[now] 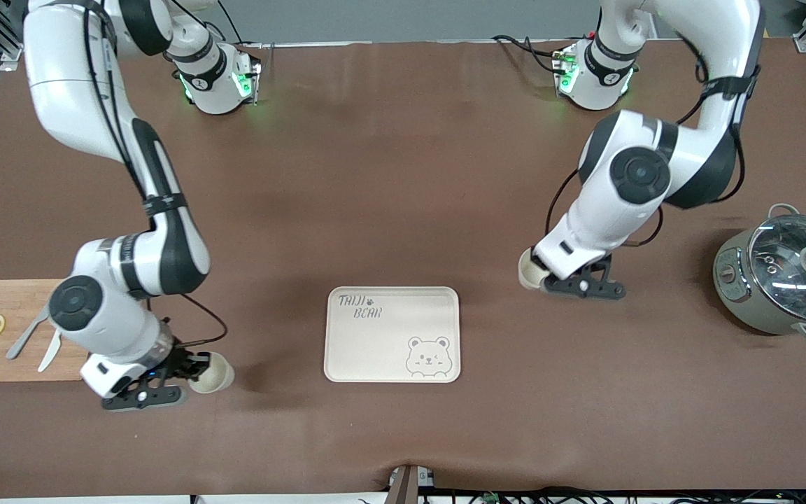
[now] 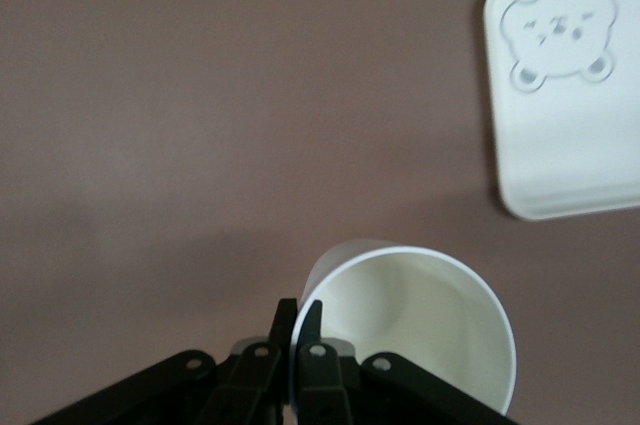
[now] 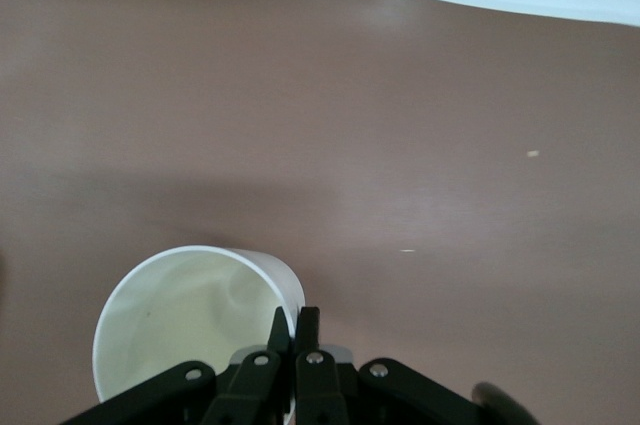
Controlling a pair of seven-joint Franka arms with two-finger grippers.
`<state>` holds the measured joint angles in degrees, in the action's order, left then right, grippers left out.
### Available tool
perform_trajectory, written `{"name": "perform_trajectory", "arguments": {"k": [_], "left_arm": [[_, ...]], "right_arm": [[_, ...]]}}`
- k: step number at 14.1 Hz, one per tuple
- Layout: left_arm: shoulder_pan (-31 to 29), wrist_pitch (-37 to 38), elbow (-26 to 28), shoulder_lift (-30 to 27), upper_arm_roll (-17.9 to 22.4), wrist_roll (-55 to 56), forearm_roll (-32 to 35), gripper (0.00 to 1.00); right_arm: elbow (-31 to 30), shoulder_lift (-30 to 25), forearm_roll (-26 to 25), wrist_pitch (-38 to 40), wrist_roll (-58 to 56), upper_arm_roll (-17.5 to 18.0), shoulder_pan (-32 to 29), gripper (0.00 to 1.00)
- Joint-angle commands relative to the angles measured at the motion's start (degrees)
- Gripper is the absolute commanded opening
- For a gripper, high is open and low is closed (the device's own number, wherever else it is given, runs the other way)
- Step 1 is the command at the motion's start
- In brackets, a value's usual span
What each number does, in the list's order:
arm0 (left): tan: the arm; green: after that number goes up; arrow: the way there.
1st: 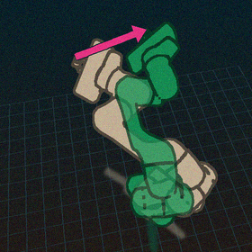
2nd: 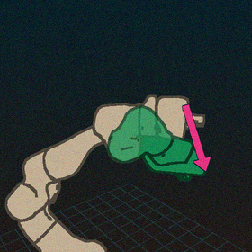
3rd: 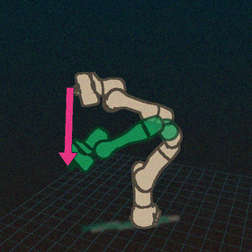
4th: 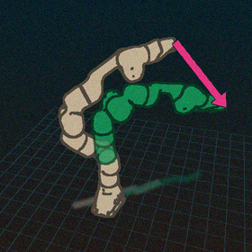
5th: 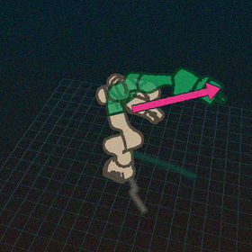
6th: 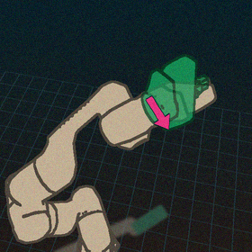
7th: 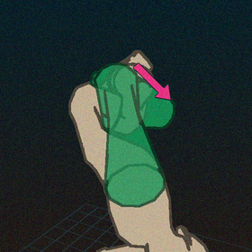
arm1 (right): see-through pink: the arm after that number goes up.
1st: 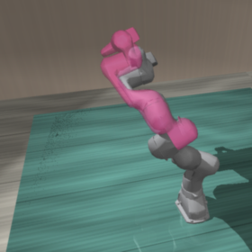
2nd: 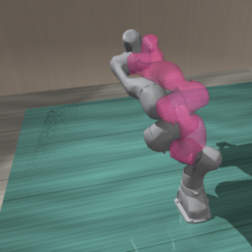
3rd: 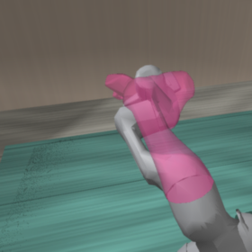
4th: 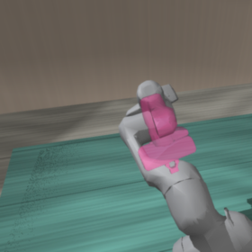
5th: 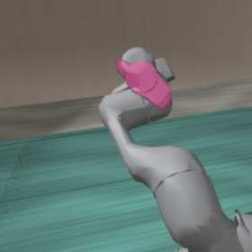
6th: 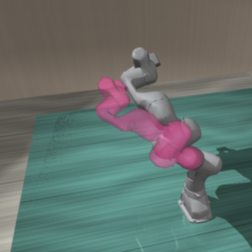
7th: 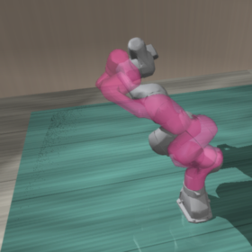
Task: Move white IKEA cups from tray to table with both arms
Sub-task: 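Carry the cups off the tray, each gripper moving outward, then lower the cups onto the table and open both grippers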
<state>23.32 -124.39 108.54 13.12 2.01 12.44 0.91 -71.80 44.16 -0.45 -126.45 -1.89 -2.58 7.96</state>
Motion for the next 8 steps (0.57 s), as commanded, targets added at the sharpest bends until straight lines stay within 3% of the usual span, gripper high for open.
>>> {"name": "perform_trajectory", "arguments": {"k": [1,3,6,8], "left_arm": [[-2.5,-9.6,21.5,-13.9,-0.5,-4.8,1.9,0.0],[-4.1,-15.5,28.2,-16.4,-0.6,-6.2,1.9,0.0],[-4.6,-19.3,32.3,-16.3,-0.7,-6.8,1.9,0.0],[-5.3,-23.5,34.5,-14.6,-0.7,-6.9,1.9,0.0]], "right_arm": [[-1.1,-0.8,-0.1,0.3,-6.2,1.3,-3.8,0.0],[-1.9,-0.4,2.4,-0.1,-10.0,1.3,-6.7,0.0],[-2.7,0.2,11.6,-0.2,-19.2,1.1,-10.2,0.0],[-3.3,0.8,12.2,-0.4,-20.3,1.1,-11.3,0.0]]}}
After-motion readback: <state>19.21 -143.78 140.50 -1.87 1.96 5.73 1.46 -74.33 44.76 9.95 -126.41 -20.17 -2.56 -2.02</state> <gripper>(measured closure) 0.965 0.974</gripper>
